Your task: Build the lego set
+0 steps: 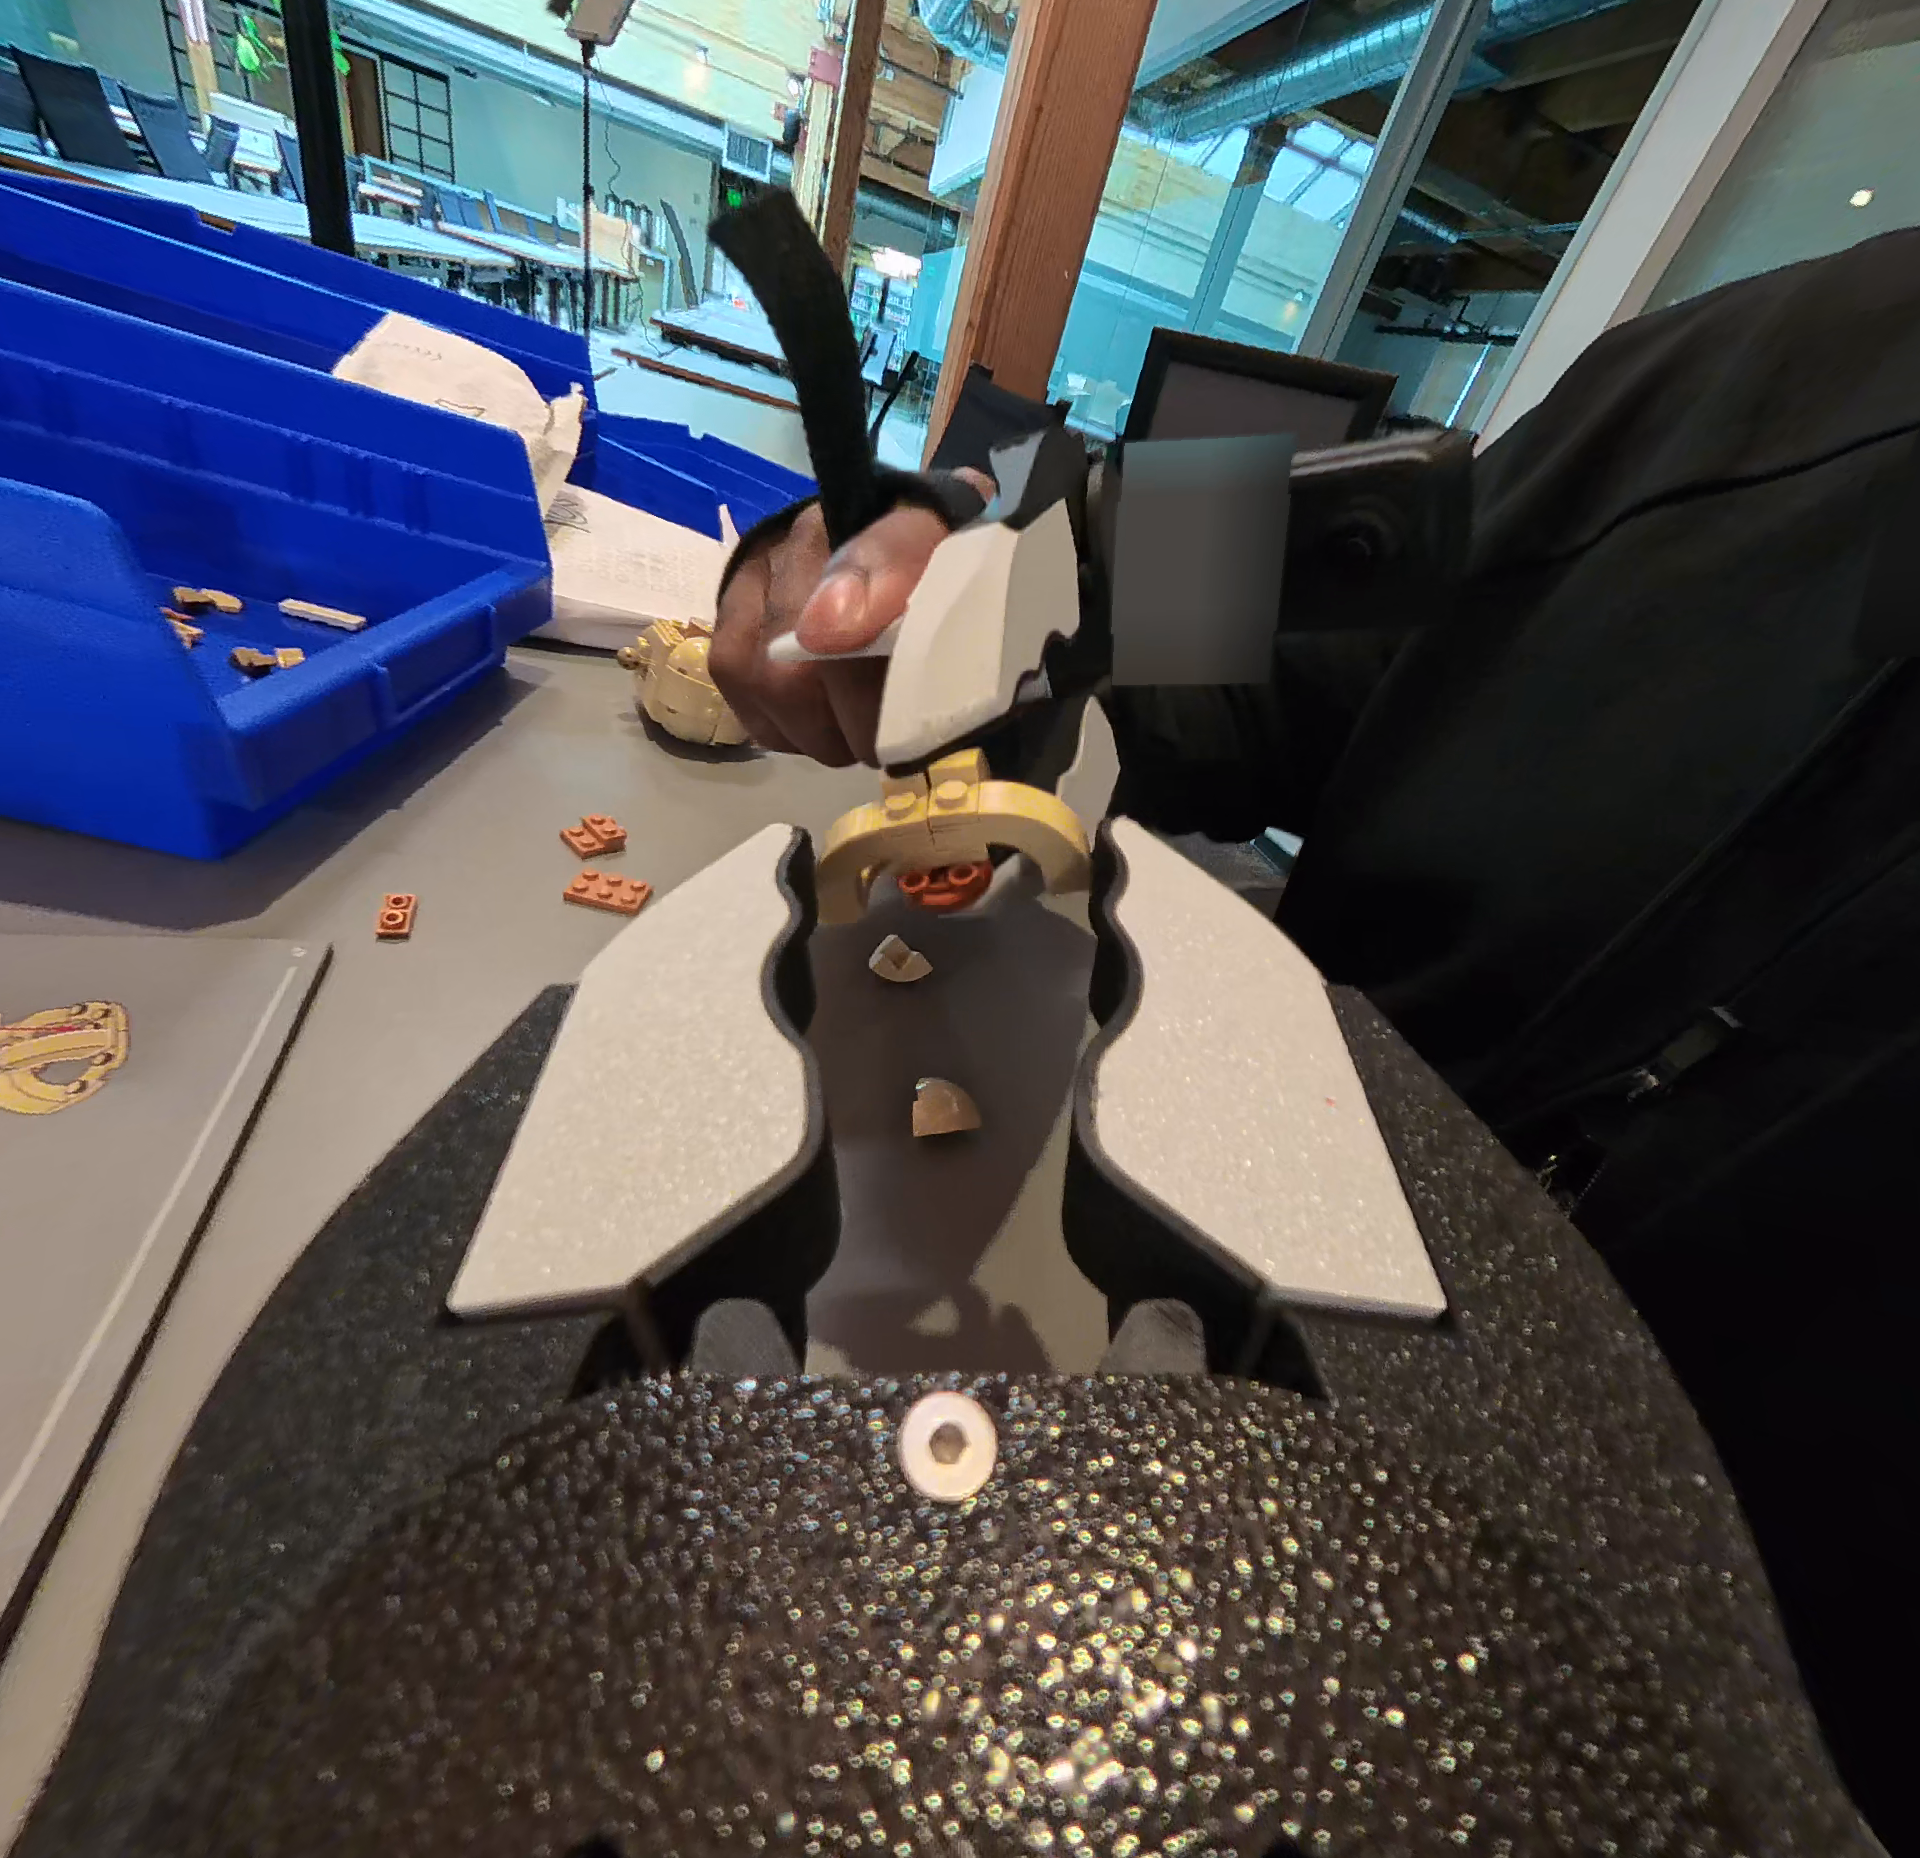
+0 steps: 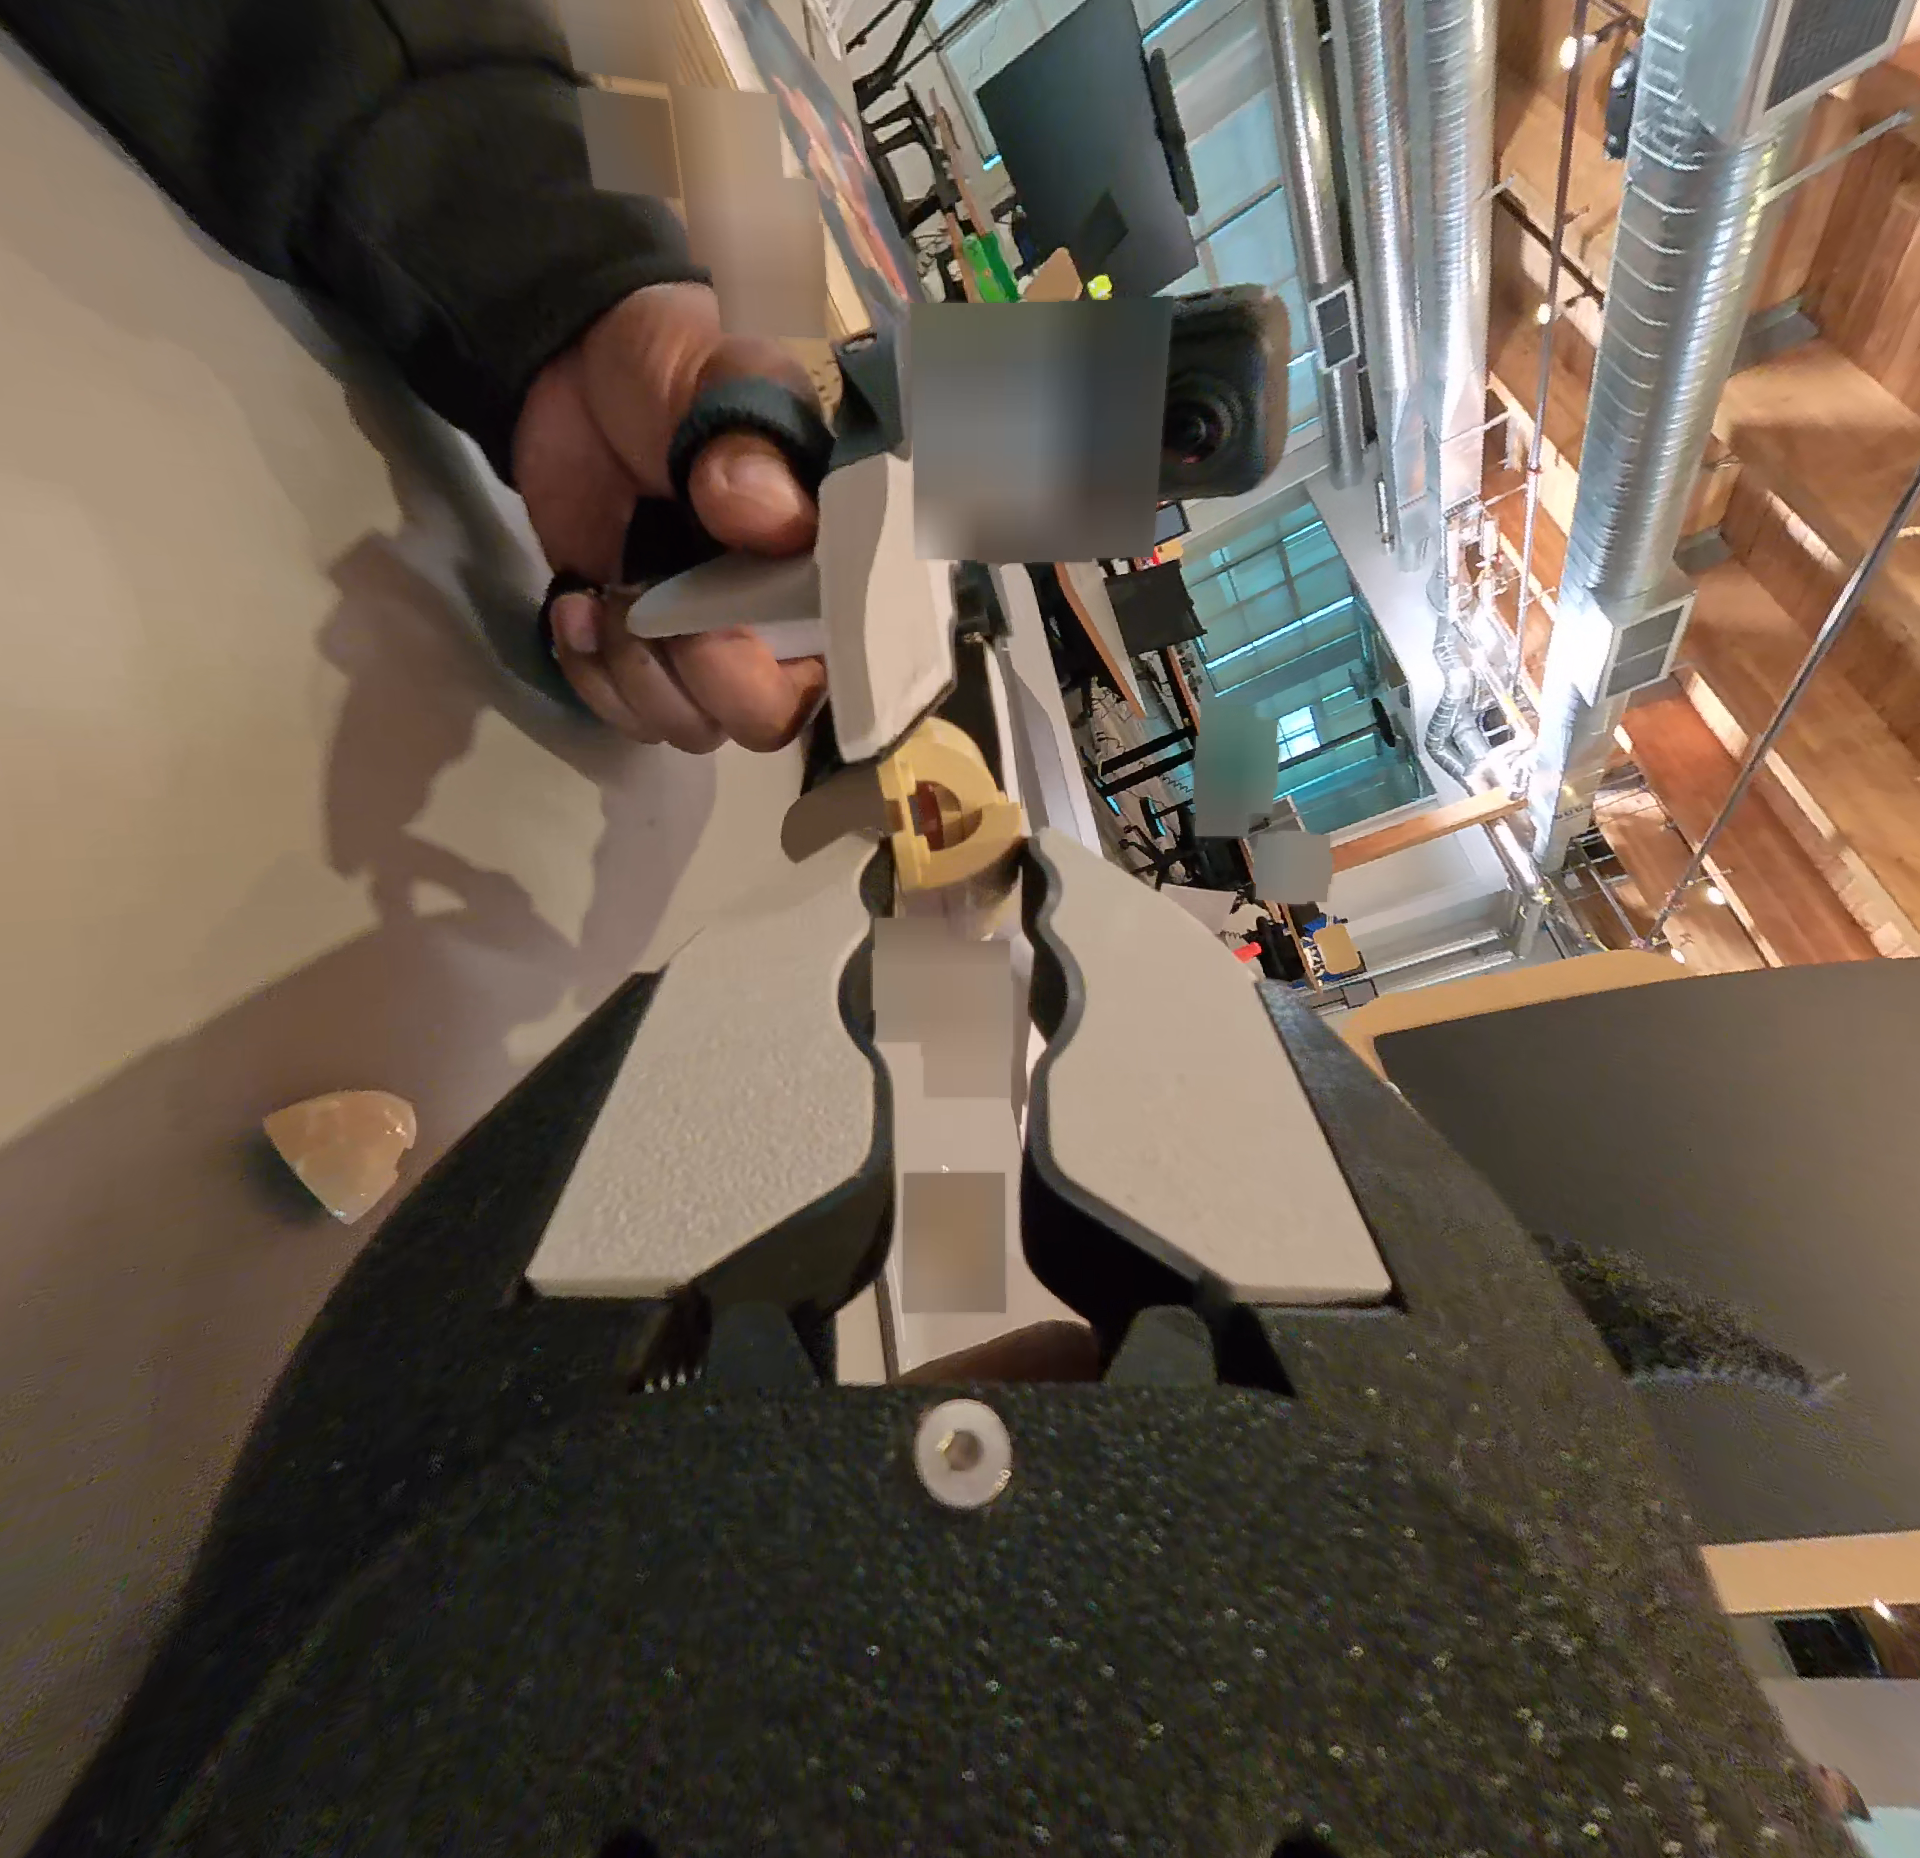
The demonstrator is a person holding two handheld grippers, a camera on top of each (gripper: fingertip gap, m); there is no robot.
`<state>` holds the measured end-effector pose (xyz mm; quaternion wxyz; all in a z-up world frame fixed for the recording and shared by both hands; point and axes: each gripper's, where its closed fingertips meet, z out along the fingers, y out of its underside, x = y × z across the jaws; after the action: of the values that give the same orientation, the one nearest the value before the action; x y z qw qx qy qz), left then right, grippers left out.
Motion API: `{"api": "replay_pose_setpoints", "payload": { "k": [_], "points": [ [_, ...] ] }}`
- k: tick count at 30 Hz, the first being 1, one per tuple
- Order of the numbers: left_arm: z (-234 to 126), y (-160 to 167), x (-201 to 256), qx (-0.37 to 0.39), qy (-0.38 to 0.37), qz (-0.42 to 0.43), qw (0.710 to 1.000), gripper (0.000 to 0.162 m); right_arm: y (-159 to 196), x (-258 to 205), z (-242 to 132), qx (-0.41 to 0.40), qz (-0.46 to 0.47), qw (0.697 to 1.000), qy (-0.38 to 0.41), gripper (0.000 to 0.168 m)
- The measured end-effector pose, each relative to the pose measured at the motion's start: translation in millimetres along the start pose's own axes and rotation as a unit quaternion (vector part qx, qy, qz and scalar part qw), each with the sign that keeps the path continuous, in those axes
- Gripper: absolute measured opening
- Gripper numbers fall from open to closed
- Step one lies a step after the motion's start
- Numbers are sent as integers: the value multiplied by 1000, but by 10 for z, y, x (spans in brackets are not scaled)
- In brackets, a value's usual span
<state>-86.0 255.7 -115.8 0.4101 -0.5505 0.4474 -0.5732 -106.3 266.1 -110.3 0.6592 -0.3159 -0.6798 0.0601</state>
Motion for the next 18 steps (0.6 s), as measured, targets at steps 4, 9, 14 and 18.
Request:
{"api": "replay_pose_setpoints", "payload": {
  "k": [4,9,14,18],
  "points": [
    [20,-12,36,0,5,9,1000,50,-35,10,-27,17,18,1000,-4,22],
    [-86,-137,42,-1,-46,132,990,49,-59,69,-83,56,117,991,-19,22],
    [-147,-350,105,20,-116,285,951,46,-161,183,-149,127,221,967,-18,22],
    [-93,-349,154,7,-144,365,920,38,-249,211,-179,169,264,949,-21,21]
  ]
}}
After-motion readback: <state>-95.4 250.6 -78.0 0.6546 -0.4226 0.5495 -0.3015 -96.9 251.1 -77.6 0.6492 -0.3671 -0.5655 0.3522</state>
